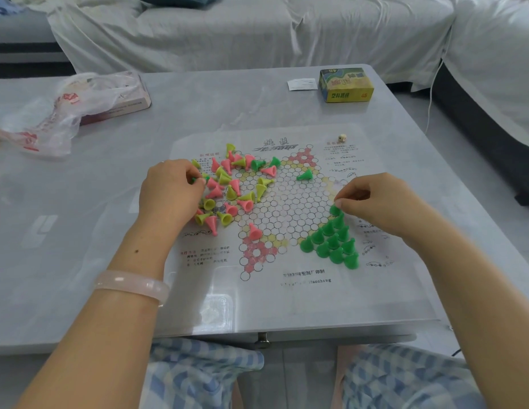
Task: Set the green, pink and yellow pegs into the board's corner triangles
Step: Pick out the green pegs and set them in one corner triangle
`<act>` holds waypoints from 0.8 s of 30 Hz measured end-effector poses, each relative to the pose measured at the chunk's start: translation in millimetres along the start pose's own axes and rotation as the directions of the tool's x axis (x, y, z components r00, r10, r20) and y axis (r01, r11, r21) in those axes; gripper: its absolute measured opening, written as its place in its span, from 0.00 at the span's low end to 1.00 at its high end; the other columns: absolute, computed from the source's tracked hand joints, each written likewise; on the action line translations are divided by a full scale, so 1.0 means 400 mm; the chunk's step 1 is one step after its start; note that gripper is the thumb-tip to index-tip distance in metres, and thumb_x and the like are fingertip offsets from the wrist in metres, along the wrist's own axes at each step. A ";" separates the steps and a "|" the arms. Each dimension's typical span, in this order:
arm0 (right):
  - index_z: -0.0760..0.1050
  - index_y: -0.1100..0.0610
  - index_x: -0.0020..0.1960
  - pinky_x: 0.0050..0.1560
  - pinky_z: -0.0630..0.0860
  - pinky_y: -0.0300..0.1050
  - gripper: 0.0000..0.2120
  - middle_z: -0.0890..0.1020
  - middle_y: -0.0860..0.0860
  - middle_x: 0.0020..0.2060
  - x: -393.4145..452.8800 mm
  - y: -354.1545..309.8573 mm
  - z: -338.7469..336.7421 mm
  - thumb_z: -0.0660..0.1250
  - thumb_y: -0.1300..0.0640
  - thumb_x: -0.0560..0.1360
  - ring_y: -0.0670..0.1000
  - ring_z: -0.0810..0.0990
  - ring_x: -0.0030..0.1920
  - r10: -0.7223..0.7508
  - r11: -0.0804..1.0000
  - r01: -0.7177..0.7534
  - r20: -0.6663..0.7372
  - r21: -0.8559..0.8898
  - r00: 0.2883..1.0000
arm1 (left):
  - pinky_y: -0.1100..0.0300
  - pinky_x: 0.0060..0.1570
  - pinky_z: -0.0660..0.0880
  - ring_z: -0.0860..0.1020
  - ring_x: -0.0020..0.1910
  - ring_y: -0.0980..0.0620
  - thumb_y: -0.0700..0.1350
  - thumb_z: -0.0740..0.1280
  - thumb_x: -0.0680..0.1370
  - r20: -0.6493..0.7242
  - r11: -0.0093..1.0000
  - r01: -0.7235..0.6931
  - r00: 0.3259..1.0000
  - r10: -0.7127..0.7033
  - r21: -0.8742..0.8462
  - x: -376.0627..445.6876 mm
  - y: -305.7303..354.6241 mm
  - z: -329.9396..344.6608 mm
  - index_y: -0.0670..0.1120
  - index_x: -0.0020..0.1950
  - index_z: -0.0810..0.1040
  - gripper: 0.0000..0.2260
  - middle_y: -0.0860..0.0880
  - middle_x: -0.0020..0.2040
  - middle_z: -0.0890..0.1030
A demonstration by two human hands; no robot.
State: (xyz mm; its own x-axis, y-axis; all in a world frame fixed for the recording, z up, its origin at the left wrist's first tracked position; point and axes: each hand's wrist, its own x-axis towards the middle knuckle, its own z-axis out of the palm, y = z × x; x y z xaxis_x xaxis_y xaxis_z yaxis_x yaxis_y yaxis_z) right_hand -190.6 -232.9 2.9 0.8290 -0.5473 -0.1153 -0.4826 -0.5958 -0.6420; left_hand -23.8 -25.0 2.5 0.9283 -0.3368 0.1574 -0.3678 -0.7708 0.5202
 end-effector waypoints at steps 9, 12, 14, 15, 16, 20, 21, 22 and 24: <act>0.79 0.54 0.45 0.36 0.66 0.31 0.05 0.76 0.44 0.37 0.003 -0.003 0.005 0.65 0.55 0.74 0.44 0.73 0.41 -0.010 0.999 0.009 -0.011 -0.030 1.000 | 0.57 0.44 0.68 0.74 0.45 0.48 0.41 0.64 0.75 -0.044 0.999 -0.037 0.998 0.035 -0.026 -0.001 0.006 -0.004 0.43 0.48 0.80 0.06 0.44 0.48 0.80; 0.78 0.53 0.44 0.36 0.66 0.30 0.04 0.75 0.41 0.35 0.003 -0.003 0.006 0.64 0.55 0.74 0.43 0.73 0.41 -0.019 0.999 0.019 0.002 -0.033 1.000 | 0.58 0.44 0.68 0.73 0.44 0.49 0.41 0.64 0.75 -0.049 0.998 -0.049 0.998 0.047 -0.036 0.000 0.006 -0.005 0.43 0.48 0.80 0.06 0.44 0.48 0.80; 0.78 0.52 0.43 0.36 0.66 0.30 0.04 0.75 0.41 0.36 0.002 -0.003 0.006 0.64 0.55 0.74 0.44 0.73 0.42 -0.023 0.999 0.023 0.010 -0.023 1.000 | 0.58 0.44 0.68 0.73 0.43 0.49 0.41 0.64 0.75 -0.050 0.998 -0.050 0.998 0.048 -0.040 0.000 0.006 -0.004 0.43 0.48 0.80 0.07 0.44 0.48 0.80; 0.77 0.52 0.43 0.37 0.66 0.30 0.04 0.76 0.42 0.36 0.001 -0.004 0.006 0.64 0.55 0.74 0.44 0.74 0.42 -0.024 0.999 0.025 0.012 -0.022 1.000 | 0.58 0.44 0.68 0.73 0.43 0.50 0.41 0.64 0.75 -0.049 0.998 -0.050 0.998 0.048 -0.041 0.000 0.006 -0.003 0.43 0.48 0.80 0.07 0.44 0.48 0.80; 0.78 0.52 0.43 0.37 0.66 0.30 0.04 0.76 0.42 0.36 0.001 -0.004 0.006 0.64 0.55 0.74 0.44 0.74 0.42 -0.025 0.999 0.026 0.013 -0.022 1.000 | 0.58 0.44 0.68 0.73 0.43 0.50 0.41 0.64 0.75 -0.049 0.998 -0.051 0.998 0.048 -0.044 0.000 0.006 -0.003 0.43 0.48 0.80 0.07 0.44 0.48 0.80; 0.78 0.53 0.45 0.37 0.66 0.31 0.05 0.76 0.42 0.37 -0.001 -0.003 0.005 0.64 0.55 0.75 0.44 0.74 0.43 -0.023 0.999 0.024 0.020 -0.023 1.000 | 0.60 0.45 0.67 0.72 0.43 0.51 0.41 0.64 0.75 -0.056 0.995 -0.084 0.995 0.080 -0.061 -0.005 0.016 -0.002 0.43 0.49 0.80 0.06 0.45 0.49 0.80; 0.78 0.53 0.46 0.37 0.66 0.31 0.06 0.77 0.44 0.38 -0.002 -0.003 0.005 0.63 0.54 0.75 0.45 0.74 0.43 -0.022 0.999 0.023 0.024 -0.023 0.999 | 0.61 0.45 0.66 0.72 0.42 0.52 0.41 0.64 0.75 -0.051 0.992 -0.100 0.994 0.096 -0.077 -0.008 0.023 -0.003 0.44 0.49 0.80 0.06 0.46 0.48 0.79; 0.78 0.53 0.47 0.37 0.66 0.31 0.07 0.78 0.45 0.40 -0.002 -0.001 0.004 0.63 0.53 0.75 0.45 0.74 0.44 -0.021 0.999 0.022 0.025 -0.023 0.999 | 0.62 0.44 0.66 0.72 0.40 0.54 0.41 0.64 0.76 -0.043 0.988 -0.116 0.993 0.112 -0.106 -0.013 0.031 -0.003 0.44 0.50 0.80 0.06 0.47 0.48 0.78; 0.78 0.53 0.48 0.37 0.66 0.32 0.08 0.79 0.47 0.43 -0.002 -0.001 0.002 0.62 0.51 0.75 0.44 0.74 0.43 -0.026 1.000 0.026 0.010 -0.013 1.000 | 0.66 0.41 0.67 0.71 0.37 0.58 0.41 0.64 0.76 -0.021 0.972 -0.145 0.989 0.144 -0.187 -0.026 0.049 -0.001 0.45 0.51 0.79 0.06 0.49 0.47 0.77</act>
State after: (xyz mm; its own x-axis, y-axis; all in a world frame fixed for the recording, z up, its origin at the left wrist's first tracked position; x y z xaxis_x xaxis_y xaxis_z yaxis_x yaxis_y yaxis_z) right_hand -190.9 -231.9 2.5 0.8438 -0.5261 -0.1060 -0.4647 -0.6173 -0.6348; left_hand -40.6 -36.4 11.6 0.8669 -0.4323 0.2483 -0.4819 -0.5988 0.6397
